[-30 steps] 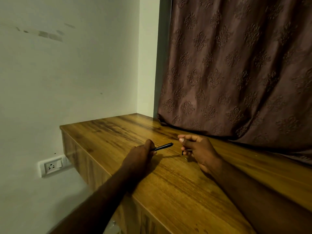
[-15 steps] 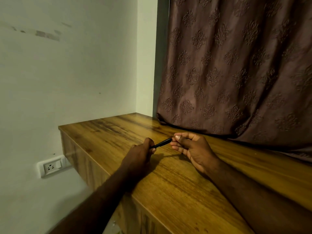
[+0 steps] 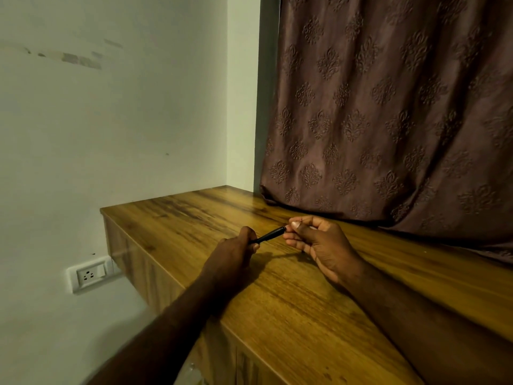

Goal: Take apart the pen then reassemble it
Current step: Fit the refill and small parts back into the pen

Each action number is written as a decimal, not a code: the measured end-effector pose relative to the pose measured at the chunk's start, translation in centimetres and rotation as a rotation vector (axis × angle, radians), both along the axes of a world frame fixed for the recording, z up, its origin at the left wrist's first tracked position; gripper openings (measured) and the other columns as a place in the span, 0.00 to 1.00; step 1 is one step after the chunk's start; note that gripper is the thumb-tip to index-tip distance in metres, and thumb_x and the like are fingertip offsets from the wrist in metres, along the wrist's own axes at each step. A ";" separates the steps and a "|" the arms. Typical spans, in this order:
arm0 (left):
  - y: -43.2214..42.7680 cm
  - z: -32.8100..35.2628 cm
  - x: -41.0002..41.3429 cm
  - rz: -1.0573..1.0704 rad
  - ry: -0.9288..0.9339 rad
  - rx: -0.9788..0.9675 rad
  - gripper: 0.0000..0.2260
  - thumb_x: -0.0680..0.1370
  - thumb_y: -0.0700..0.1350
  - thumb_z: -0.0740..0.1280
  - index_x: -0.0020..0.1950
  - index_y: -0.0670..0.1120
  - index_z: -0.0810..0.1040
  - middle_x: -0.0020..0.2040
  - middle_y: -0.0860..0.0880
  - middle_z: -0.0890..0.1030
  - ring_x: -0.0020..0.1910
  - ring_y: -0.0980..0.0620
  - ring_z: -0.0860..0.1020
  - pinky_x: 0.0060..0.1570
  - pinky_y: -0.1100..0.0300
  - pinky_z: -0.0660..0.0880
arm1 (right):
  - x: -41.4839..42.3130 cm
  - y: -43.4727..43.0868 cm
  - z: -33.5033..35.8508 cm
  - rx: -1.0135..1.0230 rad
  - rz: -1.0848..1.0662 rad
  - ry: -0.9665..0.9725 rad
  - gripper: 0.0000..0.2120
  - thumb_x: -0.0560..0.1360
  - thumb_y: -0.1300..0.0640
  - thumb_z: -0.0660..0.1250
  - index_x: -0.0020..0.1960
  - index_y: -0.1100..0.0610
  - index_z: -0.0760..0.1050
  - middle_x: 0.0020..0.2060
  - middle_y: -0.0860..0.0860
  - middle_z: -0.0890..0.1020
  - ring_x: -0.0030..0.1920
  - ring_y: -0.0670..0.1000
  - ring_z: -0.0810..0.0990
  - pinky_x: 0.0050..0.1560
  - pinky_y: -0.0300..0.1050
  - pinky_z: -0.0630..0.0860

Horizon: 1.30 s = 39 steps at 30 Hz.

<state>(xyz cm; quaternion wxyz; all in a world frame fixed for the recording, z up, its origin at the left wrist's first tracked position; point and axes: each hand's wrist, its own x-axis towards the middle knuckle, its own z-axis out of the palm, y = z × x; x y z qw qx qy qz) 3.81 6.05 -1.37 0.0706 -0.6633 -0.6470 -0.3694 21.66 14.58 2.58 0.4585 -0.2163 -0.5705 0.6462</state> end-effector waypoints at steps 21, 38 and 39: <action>-0.5 0.3 0.4 0.015 0.016 -0.012 0.05 0.78 0.45 0.63 0.53 0.48 0.69 0.39 0.49 0.80 0.36 0.48 0.77 0.34 0.55 0.72 | -0.1 -0.1 -0.4 0.080 -0.024 -0.108 0.04 0.76 0.66 0.66 0.50 0.65 0.78 0.41 0.59 0.83 0.41 0.53 0.84 0.47 0.45 0.82; -0.1 0.2 0.2 -0.025 0.005 -0.024 0.06 0.81 0.49 0.57 0.55 0.51 0.70 0.42 0.46 0.82 0.39 0.48 0.80 0.39 0.47 0.77 | -0.5 0.2 -1.1 0.134 -0.085 -0.193 0.05 0.75 0.60 0.69 0.49 0.59 0.81 0.37 0.57 0.84 0.38 0.56 0.80 0.41 0.53 0.73; 0.0 0.1 0.1 -0.028 0.011 -0.019 0.05 0.81 0.49 0.57 0.55 0.51 0.70 0.42 0.46 0.82 0.38 0.48 0.80 0.39 0.47 0.77 | -0.5 0.2 -1.1 0.139 -0.085 -0.200 0.05 0.75 0.59 0.69 0.49 0.58 0.82 0.37 0.57 0.84 0.39 0.58 0.79 0.42 0.54 0.72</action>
